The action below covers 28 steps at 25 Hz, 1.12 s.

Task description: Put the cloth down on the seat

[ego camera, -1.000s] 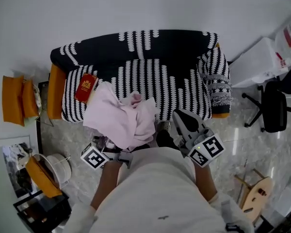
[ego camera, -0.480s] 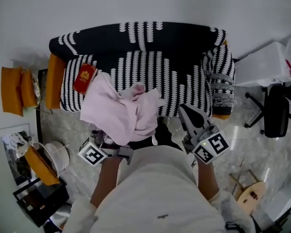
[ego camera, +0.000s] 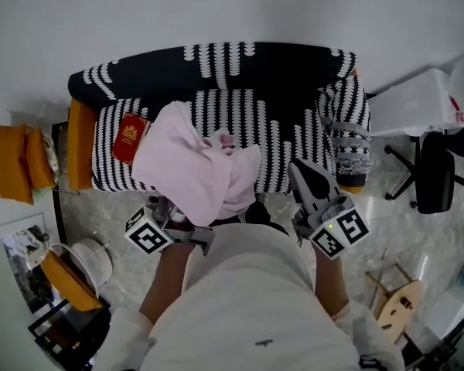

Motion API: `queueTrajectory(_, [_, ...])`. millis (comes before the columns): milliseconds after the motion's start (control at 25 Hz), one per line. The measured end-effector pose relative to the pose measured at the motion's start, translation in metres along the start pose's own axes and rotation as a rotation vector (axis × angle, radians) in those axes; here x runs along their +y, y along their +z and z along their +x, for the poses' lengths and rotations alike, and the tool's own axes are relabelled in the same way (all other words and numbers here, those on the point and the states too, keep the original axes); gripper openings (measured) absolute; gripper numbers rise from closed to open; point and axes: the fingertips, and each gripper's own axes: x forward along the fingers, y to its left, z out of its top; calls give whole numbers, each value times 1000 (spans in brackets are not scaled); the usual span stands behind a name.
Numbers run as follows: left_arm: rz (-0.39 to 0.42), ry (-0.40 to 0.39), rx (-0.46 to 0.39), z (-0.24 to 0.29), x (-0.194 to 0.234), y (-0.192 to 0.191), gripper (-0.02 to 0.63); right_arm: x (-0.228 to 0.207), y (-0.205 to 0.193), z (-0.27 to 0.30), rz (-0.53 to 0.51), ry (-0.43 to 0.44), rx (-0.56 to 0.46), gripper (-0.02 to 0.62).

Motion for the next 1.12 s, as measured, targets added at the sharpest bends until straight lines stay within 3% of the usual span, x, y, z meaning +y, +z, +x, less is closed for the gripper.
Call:
queueTrajectory(280, [-6, -43, 53, 25, 35, 30, 181, -4, 6, 33, -8, -67, -9, 11])
queueTrajectory(440, [34, -53, 138, 41, 68, 32, 181, -7, -2, 45, 4, -120, -6, 10])
queueTrajectory(600, [84, -12, 228, 51, 111, 24, 181, -8, -14, 57, 18, -169, 1, 11])
queueTrajectory(840, [73, 51, 326, 62, 176, 6, 181, -2, -34, 74, 49, -210, 25, 10])
queueTrajectory(1120, [49, 147, 347, 62, 244, -11, 181, 6, -63, 92, 78, -204, 95, 10])
